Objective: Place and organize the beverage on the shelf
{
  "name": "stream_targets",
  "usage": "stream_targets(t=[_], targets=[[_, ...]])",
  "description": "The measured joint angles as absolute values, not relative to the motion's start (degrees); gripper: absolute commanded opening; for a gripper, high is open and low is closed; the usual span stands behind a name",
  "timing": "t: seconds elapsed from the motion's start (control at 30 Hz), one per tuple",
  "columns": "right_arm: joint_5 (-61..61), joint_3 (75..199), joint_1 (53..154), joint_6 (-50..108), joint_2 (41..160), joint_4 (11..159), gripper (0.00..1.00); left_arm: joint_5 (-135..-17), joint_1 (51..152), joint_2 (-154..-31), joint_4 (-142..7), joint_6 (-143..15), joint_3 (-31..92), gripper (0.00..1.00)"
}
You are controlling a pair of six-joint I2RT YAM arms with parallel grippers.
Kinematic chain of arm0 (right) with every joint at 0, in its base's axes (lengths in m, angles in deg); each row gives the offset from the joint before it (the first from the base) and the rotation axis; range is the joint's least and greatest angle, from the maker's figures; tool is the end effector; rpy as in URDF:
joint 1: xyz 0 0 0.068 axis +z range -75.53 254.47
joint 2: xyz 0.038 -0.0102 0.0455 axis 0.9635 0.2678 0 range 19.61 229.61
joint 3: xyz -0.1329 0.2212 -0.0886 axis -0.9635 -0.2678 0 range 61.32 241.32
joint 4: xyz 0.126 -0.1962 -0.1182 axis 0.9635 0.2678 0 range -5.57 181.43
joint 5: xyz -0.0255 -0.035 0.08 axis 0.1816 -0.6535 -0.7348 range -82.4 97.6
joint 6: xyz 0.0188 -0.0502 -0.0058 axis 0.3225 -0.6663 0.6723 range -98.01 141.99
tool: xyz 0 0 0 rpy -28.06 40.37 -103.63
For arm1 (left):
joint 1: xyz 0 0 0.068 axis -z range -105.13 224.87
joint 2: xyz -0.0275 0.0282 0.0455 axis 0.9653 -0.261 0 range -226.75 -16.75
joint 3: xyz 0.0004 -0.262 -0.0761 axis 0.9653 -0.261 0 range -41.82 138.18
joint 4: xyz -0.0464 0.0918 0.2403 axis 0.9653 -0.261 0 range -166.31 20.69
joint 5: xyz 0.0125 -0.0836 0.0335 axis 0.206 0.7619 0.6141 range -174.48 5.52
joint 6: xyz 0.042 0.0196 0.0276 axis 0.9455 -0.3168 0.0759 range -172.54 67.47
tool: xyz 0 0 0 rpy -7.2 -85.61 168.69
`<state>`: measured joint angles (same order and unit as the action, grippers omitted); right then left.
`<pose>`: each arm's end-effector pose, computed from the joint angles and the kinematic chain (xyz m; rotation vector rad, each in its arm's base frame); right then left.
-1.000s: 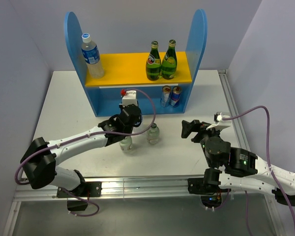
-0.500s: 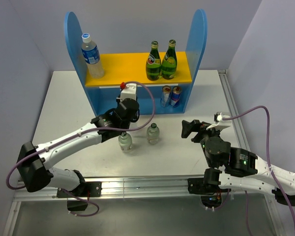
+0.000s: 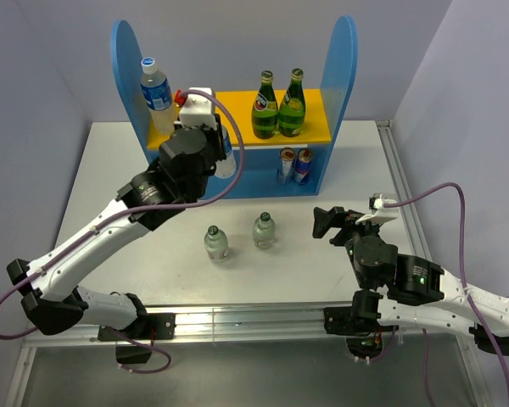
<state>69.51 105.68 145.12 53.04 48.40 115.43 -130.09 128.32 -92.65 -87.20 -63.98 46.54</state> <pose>0.0615 0.0801 0.3401 0.1410 1.7015 0.3287 0.1874 -0.2101 0.4717 0.0021 1.6409 -0.2040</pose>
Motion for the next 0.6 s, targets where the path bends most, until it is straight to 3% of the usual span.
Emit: stream_targets(t=[0.33, 0.6], targets=[[69.75, 104.74, 145.14, 53.02, 48.14, 115.15, 1.0, -132.56, 127.27, -97.07, -84.75, -54.38, 60.11, 0.0], [70.21, 104.74, 145.21, 53.13, 47.07, 115.41, 1.0, -130.76, 121.74, -103.65, -80.53, -51.43, 63.34, 0.0]])
